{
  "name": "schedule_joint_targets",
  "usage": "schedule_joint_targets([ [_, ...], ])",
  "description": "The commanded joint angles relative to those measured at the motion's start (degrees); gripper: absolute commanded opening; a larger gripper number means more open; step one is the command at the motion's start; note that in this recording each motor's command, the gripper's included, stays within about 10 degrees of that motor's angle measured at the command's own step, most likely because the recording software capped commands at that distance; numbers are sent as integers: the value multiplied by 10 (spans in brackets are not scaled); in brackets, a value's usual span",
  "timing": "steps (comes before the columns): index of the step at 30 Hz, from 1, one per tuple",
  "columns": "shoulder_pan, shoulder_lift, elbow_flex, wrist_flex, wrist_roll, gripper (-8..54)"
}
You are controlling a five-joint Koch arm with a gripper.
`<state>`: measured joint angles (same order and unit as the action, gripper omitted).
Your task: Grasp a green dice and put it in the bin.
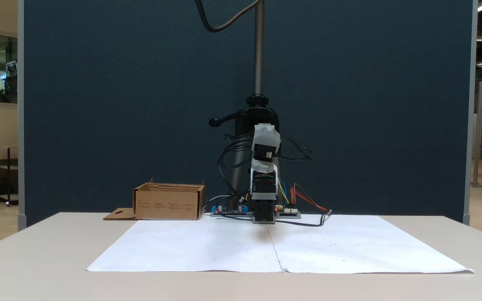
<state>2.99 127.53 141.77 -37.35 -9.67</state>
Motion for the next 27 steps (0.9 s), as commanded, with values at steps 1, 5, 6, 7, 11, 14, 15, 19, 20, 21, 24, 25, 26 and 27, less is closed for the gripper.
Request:
schedule_joint_targets([
  [1, 1, 31, 4, -96, 6, 415],
  [5, -11, 72, 65, -169, 6, 415],
  [6, -12, 75, 82, -188, 6, 415],
  [7, -12, 80, 97, -208, 6, 415],
  [11, -12, 83, 151, -277, 6, 415],
  [14, -12, 84, 193, -330, 5, 415],
  [15, -12, 84, 207, -350, 5, 415],
  [19, -12, 84, 262, -418, 6, 416],
  [20, -13, 83, 275, -438, 6, 416],
  [21, -13, 83, 287, -453, 6, 417],
  [24, -13, 83, 327, -504, 7, 417],
  [25, -13, 84, 339, -522, 7, 417],
  [26, -13, 84, 347, -538, 7, 417],
  [27, -13, 84, 354, -553, 7, 417],
])
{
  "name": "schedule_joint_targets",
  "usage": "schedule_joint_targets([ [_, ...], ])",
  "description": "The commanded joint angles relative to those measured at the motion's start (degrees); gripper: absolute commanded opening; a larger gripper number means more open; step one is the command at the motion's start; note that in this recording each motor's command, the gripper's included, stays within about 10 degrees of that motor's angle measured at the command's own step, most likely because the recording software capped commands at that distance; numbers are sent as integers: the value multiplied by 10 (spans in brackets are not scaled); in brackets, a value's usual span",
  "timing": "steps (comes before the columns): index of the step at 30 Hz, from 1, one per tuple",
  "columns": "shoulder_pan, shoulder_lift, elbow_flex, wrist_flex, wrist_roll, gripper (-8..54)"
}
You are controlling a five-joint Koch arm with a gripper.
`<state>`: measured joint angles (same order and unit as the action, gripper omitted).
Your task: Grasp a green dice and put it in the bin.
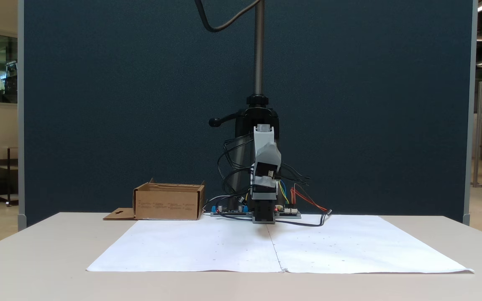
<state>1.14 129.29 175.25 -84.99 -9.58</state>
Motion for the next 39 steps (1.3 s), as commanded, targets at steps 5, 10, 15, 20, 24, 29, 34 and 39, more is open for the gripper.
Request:
schedule_joint_targets([
  [5, 4, 68, 43, -136, 6, 418],
  [10, 3, 67, 43, -137, 7, 418],
  [15, 2, 66, 43, -136, 6, 436],
  [20, 6, 65, 43, -135, 4, 440],
  [24, 9, 65, 43, -135, 6, 433],
  [29, 7, 65, 43, -135, 6, 433],
  [34, 8, 65, 43, -137, 6, 439],
  [39, 9, 66, 43, -140, 6, 440],
])
